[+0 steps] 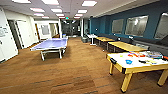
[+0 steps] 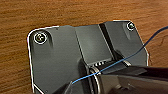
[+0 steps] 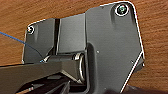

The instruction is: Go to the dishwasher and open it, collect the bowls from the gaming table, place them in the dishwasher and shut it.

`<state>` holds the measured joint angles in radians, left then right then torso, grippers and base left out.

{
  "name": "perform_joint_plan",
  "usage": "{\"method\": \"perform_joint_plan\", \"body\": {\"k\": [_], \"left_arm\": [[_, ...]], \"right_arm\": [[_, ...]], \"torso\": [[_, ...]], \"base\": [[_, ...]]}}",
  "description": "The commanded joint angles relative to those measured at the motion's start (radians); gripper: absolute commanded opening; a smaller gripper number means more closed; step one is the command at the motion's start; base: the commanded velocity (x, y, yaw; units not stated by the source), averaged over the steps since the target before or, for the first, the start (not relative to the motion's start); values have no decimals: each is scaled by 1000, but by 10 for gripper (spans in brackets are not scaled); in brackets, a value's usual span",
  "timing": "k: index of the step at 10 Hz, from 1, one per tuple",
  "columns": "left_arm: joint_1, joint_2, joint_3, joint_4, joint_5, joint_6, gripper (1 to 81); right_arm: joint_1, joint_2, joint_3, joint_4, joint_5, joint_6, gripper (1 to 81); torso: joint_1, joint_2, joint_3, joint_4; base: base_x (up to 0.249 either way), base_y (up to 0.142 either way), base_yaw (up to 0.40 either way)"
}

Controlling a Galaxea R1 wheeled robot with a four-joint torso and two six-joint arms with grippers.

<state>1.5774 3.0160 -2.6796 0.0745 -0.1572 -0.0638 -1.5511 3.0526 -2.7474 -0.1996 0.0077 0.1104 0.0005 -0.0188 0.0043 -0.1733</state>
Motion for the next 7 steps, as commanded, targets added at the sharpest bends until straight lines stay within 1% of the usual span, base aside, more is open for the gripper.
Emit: {"method": "perform_joint_plan", "body": {"k": [1,7], "left_arm": [[-44,-11,1,-4,44,2,811],[-46,-6,1,-2,44,4,811]], "right_arm": [[53,5,2,-11,-49,-5,811],[58,7,2,-9,-49,-5,811]], "torso": [[0,0,0,0],[0,0,0,0]], "base": [[242,0,0],[247,0,0]]}}
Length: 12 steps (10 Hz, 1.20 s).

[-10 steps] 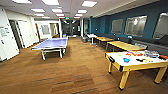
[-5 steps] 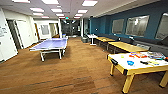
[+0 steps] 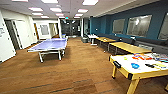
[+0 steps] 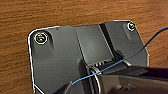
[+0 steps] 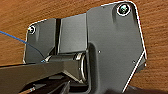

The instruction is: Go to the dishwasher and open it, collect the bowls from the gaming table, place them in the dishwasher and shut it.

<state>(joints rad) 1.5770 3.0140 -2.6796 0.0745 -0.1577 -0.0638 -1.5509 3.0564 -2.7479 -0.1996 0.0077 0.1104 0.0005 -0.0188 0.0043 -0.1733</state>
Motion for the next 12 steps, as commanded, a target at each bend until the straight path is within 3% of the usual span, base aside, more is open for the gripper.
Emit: {"method": "perform_joint_plan", "body": {"k": [1,5,12], "left_arm": [[-45,-4,1,-2,44,4,811],[-45,4,1,-1,43,6,811],[-45,2,1,4,43,6,811]], "right_arm": [[57,4,2,-9,-49,-5,811],[59,9,2,-9,-49,-5,811],[59,12,-1,-9,-51,-5,811]], "torso": [[0,0,0,0],[1,1,0,0],[0,1,0,0]], "base": [[231,0,0],[141,0,0],[0,0,0]]}}
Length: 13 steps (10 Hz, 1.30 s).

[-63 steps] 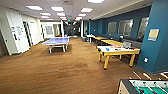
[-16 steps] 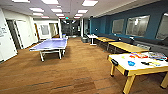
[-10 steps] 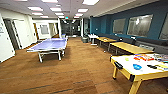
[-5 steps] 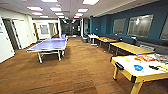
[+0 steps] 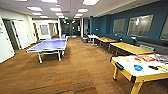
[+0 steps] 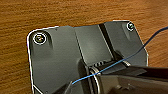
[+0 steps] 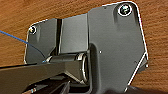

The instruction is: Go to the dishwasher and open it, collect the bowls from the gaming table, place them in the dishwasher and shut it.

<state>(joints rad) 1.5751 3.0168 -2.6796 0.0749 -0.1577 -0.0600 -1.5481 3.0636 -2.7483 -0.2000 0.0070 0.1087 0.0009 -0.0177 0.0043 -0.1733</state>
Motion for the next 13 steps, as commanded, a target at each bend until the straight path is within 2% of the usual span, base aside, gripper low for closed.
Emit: {"method": "perform_joint_plan", "body": {"k": [1,6,13], "left_arm": [[-43,-1,1,5,43,2,811],[-45,2,1,9,44,3,811],[-43,-1,3,2,44,3,811]], "right_arm": [[56,6,0,-10,-48,-3,811],[56,6,-7,-10,-50,-3,811],[52,3,-8,-9,-42,0,811]], "torso": [[0,0,0,0],[0,0,0,0],[0,0,0,0]], "base": [[0,0,0],[0,0,-65],[0,0,-372]]}}
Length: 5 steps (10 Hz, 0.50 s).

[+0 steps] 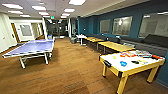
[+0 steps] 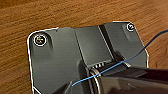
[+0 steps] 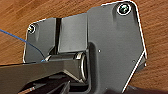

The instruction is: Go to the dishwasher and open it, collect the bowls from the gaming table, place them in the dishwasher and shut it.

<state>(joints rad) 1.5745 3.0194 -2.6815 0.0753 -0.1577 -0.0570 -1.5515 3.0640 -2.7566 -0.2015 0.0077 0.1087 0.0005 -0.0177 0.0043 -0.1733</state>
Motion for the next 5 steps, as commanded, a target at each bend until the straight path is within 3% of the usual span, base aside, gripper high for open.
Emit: {"method": "perform_joint_plan", "body": {"k": [1,5], "left_arm": [[-41,-2,5,-3,44,0,811],[-41,0,5,-8,41,-1,811]], "right_arm": [[56,1,0,-7,-38,0,811],[66,-2,0,-7,-41,2,811]], "torso": [[0,0,0,0],[0,0,0,0]], "base": [[0,0,-396],[0,0,-395]]}}
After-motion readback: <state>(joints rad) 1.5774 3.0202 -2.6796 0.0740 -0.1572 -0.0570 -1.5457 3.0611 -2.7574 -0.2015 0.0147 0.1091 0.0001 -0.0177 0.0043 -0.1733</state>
